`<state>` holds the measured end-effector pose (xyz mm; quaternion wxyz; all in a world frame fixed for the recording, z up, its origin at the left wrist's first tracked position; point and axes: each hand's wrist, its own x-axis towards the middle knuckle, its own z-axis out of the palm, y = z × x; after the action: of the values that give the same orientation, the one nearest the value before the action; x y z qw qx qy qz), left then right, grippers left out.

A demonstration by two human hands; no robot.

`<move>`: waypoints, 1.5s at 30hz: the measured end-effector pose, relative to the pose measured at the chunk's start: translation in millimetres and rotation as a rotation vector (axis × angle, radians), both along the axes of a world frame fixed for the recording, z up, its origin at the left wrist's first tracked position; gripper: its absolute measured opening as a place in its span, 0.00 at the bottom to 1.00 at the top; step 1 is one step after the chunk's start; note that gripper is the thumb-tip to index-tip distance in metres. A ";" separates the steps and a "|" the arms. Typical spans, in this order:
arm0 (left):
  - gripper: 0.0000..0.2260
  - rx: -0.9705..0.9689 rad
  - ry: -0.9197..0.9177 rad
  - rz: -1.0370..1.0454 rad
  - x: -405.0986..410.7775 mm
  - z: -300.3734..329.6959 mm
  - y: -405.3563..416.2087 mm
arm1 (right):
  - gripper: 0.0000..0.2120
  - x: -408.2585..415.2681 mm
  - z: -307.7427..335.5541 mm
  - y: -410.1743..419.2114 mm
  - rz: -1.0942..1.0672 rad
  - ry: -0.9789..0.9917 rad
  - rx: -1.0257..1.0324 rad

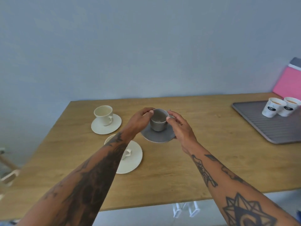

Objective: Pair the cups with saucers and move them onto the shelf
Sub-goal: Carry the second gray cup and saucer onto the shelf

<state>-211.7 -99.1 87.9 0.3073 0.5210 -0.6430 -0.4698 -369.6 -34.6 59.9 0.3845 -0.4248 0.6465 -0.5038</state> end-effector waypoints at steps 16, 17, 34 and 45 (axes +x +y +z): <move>0.16 -0.122 -0.008 0.529 252.5 70.8 118.3 | 0.15 240.2 69.6 6.9 0.547 -0.001 -0.145; 0.16 -0.111 -0.013 0.578 273.3 63.7 133.1 | 0.15 263.5 62.0 13.8 0.596 -0.013 -0.140; 0.15 0.052 -0.063 1.251 552.2 -49.7 354.9 | 0.14 600.3 -42.4 158.0 1.234 0.028 -0.048; 0.15 0.042 -0.051 1.338 686.1 -108.3 326.9 | 0.17 754.0 -98.5 123.3 1.323 0.086 -0.014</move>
<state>474.4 227.9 -20.4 0.5070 0.8241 -0.1793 -0.1779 384.4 88.7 -38.6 0.5837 -0.7545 0.2609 -0.1483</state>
